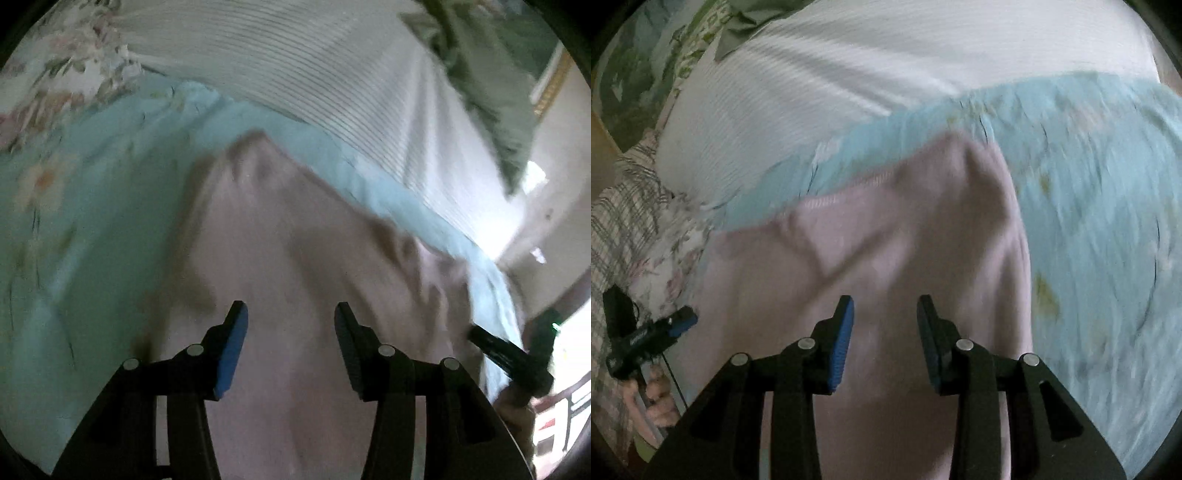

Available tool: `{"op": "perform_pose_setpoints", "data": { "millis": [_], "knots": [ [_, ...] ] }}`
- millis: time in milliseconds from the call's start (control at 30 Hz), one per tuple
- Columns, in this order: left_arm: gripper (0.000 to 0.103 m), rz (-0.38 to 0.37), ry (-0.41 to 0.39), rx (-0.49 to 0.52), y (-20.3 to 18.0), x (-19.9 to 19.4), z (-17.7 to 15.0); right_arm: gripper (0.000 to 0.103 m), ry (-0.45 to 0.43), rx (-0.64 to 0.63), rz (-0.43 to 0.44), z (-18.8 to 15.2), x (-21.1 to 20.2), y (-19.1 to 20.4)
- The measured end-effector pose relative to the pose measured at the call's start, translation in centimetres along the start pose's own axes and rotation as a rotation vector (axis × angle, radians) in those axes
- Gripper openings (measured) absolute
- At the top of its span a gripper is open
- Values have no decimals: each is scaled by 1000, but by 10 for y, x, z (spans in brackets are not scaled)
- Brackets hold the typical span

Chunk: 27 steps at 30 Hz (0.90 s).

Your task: Fold small clothes

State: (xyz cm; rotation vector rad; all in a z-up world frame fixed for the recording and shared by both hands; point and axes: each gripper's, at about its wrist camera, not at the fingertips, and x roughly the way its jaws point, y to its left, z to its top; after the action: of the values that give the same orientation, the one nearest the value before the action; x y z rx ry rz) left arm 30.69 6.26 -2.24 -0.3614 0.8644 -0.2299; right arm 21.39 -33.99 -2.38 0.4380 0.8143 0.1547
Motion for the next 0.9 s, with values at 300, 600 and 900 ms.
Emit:
{"op": "perform_pose_setpoints", "data": {
  "millis": [300,600,900],
  "knots": [
    [62,-72,15,-61,5,-59,-96,37,-65,94,-89,-51,-36,-19],
    [71,-142,14,-290,36,-49,-127,46,-104,68,10,-72,-62,10],
    [68,-51,-101,-458,53,-8,-89,48,-69,30,100,-92,-59,41]
  ]
}}
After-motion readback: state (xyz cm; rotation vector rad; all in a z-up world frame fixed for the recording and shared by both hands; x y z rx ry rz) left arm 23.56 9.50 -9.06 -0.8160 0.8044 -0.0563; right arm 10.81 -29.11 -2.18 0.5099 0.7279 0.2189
